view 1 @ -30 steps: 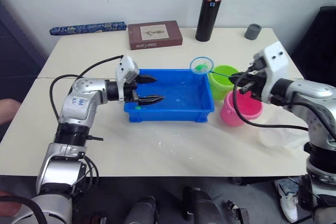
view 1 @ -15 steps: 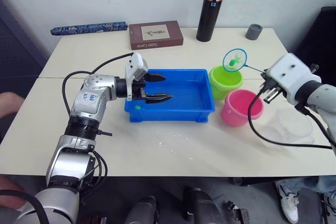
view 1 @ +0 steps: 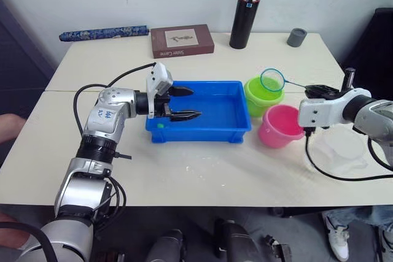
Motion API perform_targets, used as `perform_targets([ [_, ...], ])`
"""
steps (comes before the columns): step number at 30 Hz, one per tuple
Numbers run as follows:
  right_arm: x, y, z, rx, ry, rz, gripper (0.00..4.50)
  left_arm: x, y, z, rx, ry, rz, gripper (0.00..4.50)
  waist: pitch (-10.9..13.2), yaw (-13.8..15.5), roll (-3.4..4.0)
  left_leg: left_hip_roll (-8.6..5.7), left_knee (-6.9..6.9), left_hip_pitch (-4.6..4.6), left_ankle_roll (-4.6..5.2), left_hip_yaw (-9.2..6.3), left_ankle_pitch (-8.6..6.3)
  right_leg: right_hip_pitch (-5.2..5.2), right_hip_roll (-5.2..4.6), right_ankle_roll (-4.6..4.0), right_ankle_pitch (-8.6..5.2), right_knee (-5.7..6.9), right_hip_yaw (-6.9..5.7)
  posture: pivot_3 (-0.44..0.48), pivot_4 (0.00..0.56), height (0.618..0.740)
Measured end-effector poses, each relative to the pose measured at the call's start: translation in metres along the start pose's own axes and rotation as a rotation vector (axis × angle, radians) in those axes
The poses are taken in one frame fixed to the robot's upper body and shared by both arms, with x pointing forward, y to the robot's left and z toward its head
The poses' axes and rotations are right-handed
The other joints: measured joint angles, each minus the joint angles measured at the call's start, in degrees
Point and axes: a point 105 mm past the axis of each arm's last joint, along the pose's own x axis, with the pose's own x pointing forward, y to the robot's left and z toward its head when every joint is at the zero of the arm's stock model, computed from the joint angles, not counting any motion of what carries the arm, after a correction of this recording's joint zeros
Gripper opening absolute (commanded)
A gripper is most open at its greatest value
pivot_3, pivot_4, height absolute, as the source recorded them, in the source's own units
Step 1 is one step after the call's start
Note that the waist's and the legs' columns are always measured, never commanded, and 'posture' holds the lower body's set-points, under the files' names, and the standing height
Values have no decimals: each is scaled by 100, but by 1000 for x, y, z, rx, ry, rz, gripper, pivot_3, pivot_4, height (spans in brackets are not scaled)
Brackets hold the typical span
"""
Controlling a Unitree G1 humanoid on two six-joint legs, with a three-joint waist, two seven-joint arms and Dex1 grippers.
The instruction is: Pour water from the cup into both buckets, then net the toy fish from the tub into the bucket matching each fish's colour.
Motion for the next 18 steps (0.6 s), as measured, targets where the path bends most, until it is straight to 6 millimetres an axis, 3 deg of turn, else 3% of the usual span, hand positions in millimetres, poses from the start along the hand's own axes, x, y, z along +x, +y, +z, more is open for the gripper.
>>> perform_targets([
  [4, 2, -1, 26, 348, -115, 35, 0, -14, 6, -3, 13, 40, 34, 4482, 0, -4, 1, 1, 1, -2, 0, -3, 0, -1, -1, 0, 0, 3, -1, 0, 150, 740],
  [8, 0, 2, 60, 518, -247, 167, 0, -54, 7, -28, -6, 153, 88, 4482, -1, -61, 2, 2, -5, 1, -1, -7, 0, -1, -1, -1, 0, 0, -1, 0, 150, 740],
  [12, 13, 29, 87, 522, -312, 323, 0, -101, 3, -55, -59, 280, 182, 4482, 0, -91, 0, 0, -4, 0, 0, -7, -1, -1, -5, -1, 0, 2, 2, 0, 150, 740],
  [15, 30, 48, 102, 495, -336, 394, 0, -121, -1, -53, -49, 327, 227, 4482, 0, -73, 0, -3, -4, -2, 0, -8, -1, -2, -9, -1, 0, 2, 1, 0, 150, 740],
  [18, 44, 53, 113, 453, -359, 409, 0, -135, -5, -50, -40, 357, 262, 4482, 0, -61, 1, -6, -4, -2, 1, -8, -1, -1, -11, -1, 0, 1, 0, 0, 150, 740],
])
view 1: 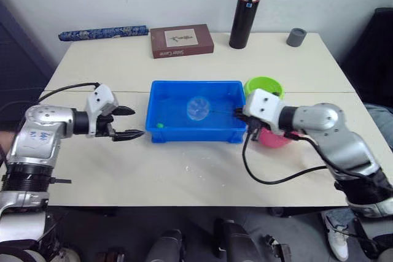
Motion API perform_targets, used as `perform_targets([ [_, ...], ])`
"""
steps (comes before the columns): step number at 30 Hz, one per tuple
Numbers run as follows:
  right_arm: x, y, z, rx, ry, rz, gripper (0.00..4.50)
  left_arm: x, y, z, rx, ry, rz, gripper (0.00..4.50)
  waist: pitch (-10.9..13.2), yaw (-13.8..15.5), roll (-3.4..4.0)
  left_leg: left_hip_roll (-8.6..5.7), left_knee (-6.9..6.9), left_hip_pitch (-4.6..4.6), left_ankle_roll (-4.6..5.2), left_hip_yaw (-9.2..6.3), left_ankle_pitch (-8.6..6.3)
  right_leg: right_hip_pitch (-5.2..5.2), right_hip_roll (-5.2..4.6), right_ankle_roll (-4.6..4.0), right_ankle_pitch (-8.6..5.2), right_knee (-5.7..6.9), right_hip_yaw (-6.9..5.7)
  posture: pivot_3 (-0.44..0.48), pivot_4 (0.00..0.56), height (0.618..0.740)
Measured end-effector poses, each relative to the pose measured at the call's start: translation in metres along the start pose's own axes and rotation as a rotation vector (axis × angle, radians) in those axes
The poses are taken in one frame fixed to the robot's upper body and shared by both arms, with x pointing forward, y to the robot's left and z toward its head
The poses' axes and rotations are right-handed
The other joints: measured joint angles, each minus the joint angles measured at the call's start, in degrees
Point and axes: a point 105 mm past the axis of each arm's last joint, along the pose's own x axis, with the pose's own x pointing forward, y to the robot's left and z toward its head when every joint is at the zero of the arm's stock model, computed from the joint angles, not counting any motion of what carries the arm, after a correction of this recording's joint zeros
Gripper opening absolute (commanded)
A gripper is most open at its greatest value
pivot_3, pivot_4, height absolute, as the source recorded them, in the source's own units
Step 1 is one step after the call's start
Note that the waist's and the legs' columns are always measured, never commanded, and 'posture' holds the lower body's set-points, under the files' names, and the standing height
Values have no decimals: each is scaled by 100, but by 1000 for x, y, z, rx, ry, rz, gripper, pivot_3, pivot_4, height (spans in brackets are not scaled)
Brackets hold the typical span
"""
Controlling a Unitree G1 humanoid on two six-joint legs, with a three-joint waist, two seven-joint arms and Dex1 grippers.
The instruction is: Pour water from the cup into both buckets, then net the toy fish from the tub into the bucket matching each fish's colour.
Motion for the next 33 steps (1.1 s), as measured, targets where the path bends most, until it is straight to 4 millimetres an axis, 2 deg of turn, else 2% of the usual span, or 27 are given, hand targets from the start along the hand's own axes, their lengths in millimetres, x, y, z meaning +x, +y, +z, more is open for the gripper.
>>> perform_targets([
  [4, 24, 0, 1, -45, -8, 28, 0, -8, -6, -4, -13, 23, 14, 4482, -1, -36, -2, 0, -1, 1, 0, 0, 0, -1, 2, 0, 0, 1, -1, 0, 150, 740],
  [9, 52, 14, -7, -88, 7, 106, 0, -19, -9, -4, -21, 35, 50, 4482, 0, -55, -1, 2, -2, 1, 0, 1, 0, -5, 5, -1, -1, 3, -1, 0, 150, 740],
  [16, 79, 27, 11, -149, -47, 197, 0, -27, -13, -5, -34, 36, 84, 4482, 0, -95, 0, 4, -4, 2, -2, -1, -1, -5, 7, -3, -2, 3, -4, 0, 150, 740],
  [24, 81, 31, 20, -91, -83, 252, 0, -29, -11, -5, -39, 35, 111, 4482, 0, -118, 0, 4, -4, 2, -2, -3, -1, -4, 8, -3, -2, 4, -6, 0, 150, 740],
  [30, 71, 28, 30, 160, -110, 304, 0, -28, -9, 0, -27, 20, 116, 4482, 0, -153, 0, 4, -4, 1, -2, -5, -1, -4, 6, -3, -2, 5, -7, 0, 150, 740],
  [33, 63, 22, 26, 327, -97, 310, 0, -24, -4, 9, -11, -19, 117, 4482, 0, -138, 0, 3, -3, 1, -2, -6, -1, -3, 5, -3, -2, 5, -8, 0, 150, 740],
])
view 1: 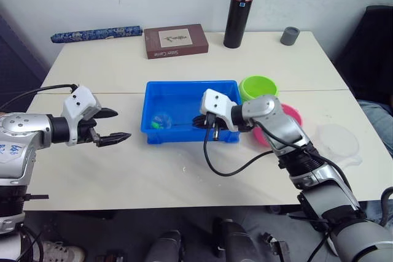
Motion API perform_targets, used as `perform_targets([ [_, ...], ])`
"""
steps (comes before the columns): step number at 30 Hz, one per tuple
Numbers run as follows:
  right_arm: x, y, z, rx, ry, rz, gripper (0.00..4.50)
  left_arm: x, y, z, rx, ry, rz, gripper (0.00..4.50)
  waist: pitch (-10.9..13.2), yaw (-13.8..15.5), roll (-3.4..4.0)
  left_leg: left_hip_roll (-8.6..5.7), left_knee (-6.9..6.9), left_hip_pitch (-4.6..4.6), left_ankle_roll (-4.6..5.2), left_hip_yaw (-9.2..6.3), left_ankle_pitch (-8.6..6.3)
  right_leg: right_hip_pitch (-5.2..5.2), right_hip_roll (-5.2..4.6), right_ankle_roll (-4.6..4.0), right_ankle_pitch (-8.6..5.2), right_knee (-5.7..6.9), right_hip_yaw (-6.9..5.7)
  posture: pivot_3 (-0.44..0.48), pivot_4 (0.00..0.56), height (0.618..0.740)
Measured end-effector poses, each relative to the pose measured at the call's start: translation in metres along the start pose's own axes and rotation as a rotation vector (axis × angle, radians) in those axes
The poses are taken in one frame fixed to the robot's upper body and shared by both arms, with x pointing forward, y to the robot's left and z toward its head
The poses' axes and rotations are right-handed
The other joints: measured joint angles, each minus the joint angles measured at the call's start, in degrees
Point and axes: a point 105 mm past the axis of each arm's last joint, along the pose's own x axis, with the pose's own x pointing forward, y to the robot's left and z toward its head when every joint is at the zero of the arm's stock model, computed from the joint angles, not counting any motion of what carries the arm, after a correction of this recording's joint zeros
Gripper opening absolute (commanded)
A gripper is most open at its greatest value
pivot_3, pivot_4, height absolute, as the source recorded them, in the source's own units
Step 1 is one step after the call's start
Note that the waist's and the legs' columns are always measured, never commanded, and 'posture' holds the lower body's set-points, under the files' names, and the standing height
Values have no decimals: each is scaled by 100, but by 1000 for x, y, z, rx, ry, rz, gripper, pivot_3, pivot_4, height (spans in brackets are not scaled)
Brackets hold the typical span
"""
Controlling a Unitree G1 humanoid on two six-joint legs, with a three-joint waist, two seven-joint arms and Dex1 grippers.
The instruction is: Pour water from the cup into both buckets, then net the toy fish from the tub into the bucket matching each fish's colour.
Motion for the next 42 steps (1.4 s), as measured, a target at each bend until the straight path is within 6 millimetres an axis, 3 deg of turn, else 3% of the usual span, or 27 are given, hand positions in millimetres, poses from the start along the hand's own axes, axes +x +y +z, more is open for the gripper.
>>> perform_targets([
  [4, -12, -6, -3, 153, -17, -21, 0, 9, 2, 10, 0, -50, -11, 4482, 0, -10, 0, -1, -2, 0, 0, 1, 0, -2, -1, 0, 0, 0, 1, 0, 150, 740],
  [9, -30, -6, -6, 225, -38, -71, 0, 23, 0, 28, -20, -145, -62, 4482, 0, 3, 0, -2, 0, -2, 0, 0, 0, -2, -2, 0, 0, 1, 0, 0, 150, 740],
  [19, -116, -3, 1, 315, -122, -352, 0, 76, -30, 74, -51, -320, -320, 4482, 0, 150, -1, -3, 6, -3, 0, 2, 0, 0, -4, 1, 0, 3, 2, 0, 150, 740],
  [26, -181, -14, -10, 320, -66, -653, 0, 98, -39, 95, -28, -380, -407, 4482, 0, 153, 0, -3, 4, -3, 0, 6, 0, -1, -4, 1, 0, 3, 5, 0, 150, 740],
  [29, -200, -21, -16, 280, -8, -758, 0, 103, -42, 103, -19, -405, -433, 4482, 0, 147, 0, -3, 3, -2, 0, 8, 0, -2, -4, 1, 0, 2, 8, 0, 150, 740],
  [32, -215, -32, -24, 166, 90, -850, 0, 106, -46, 107, -1, -417, -455, 4482, 0, 140, 0, -3, 2, -1, 0, 10, 0, -1, -3, 1, 0, 2, 10, 0, 150, 740],
  [35, -213, -45, -33, -119, 267, -883, 0, 109, -49, 107, -1, -424, -464, 4482, 0, 121, 0, -4, 3, 2, 0, 16, 0, -2, -2, 2, 1, 3, 13, 0, 150, 740],
  [42, -201, -52, -58, -868, 683, -664, 0, 109, -47, 107, 2, -419, -454, 4482, 1, 116, 2, -6, 2, 2, -1, 19, 1, -4, -1, 2, 1, -4, 13, 0, 150, 740],
])
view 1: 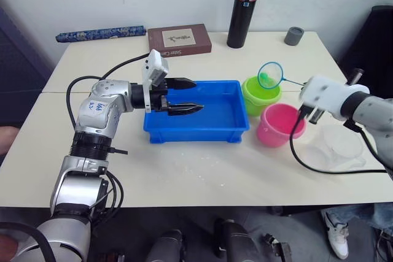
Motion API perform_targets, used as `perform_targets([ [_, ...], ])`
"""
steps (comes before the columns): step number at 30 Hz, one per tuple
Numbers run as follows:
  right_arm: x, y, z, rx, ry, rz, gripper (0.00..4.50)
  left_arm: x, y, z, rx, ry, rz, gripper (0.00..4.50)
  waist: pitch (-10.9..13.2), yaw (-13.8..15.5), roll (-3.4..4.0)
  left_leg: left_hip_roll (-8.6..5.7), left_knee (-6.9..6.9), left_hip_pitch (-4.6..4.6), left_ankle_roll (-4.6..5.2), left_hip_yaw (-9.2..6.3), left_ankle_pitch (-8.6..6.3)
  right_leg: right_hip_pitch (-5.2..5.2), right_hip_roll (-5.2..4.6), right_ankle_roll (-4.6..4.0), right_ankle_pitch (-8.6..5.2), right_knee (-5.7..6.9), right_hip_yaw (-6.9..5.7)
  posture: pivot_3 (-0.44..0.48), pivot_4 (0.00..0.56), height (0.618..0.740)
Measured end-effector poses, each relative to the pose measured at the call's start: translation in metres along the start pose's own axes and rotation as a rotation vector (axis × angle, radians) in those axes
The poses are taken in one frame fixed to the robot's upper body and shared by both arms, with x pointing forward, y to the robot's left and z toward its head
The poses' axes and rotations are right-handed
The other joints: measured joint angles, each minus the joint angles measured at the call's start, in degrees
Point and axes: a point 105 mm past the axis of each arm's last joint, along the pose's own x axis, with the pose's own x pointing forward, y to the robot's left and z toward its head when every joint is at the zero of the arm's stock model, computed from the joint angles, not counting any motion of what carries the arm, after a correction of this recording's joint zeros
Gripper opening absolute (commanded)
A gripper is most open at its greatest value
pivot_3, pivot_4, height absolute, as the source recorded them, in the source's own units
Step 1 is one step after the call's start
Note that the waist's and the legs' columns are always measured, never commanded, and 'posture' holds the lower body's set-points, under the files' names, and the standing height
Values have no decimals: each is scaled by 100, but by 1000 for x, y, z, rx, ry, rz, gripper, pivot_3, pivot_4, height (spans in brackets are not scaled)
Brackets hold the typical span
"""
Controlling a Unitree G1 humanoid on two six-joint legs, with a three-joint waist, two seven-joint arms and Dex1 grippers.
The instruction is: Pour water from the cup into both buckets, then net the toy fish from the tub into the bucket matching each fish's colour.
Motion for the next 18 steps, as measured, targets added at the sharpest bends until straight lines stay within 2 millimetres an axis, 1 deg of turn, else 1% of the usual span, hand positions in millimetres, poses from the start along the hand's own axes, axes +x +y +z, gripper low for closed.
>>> perform_targets([
  [1, 3, 3, -1, -97, -1, 8, 0, -1, 1, 0, 1, 1, 5, 4482, 0, -2, 0, 0, 2, 0, 0, 0, 0, 1, 0, 0, 0, -2, 0, 0, 150, 740],
  [2, 5, 3, -2, -156, -8, 4, 0, -2, 1, 0, 1, 1, 6, 4482, 0, -2, 0, 0, 2, 0, 0, 0, 0, 1, 0, 0, 0, -3, 1, 0, 150, 740],
  [4, 6, 1, -3, -209, -15, -9, 0, -2, 1, 0, 1, 1, 8, 4482, 0, -1, 0, 2, 2, 0, -1, 0, 1, 0, 1, 0, 0, -3, 0, 0, 150, 740],
  [7, 6, -13, -3, -260, -30, -78, 0, -3, -2, -7, -11, 7, 9, 4482, 0, -1, 0, 4, 2, 0, -1, -2, 1, 1, 3, 0, 0, -2, -1, 0, 150, 740],
  [9, 6, -16, -1, -295, -47, -92, 0, -4, -3, -12, -23, 11, 15, 4482, 0, -1, 0, 5, 2, 0, -2, -2, 1, 1, 4, 0, 0, -3, -1, 0, 150, 740],
  [11, 6, -12, 3, -323, -74, -76, 0, -4, -3, -15, -30, 15, 19, 4482, 0, -1, 0, 5, 2, 0, -2, -2, 1, 1, 4, 0, 0, -2, -1, 0, 150, 740],
  [14, 6, -1, 8, -348, -106, -44, 0, -4, -3, -14, -27, 15, 20, 4482, 0, 5, 0, 4, 3, -1, -2, -2, 1, 3, 3, 0, 0, 0, -1, 0, 150, 740],
  [18, 5, -1, 5, -358, -102, -25, 0, -5, -2, -15, -20, 19, 24, 4482, 0, 3, 0, 4, 3, 1, -1, -2, 1, 5, 4, 0, 0, -1, -2, 0, 150, 740],
])
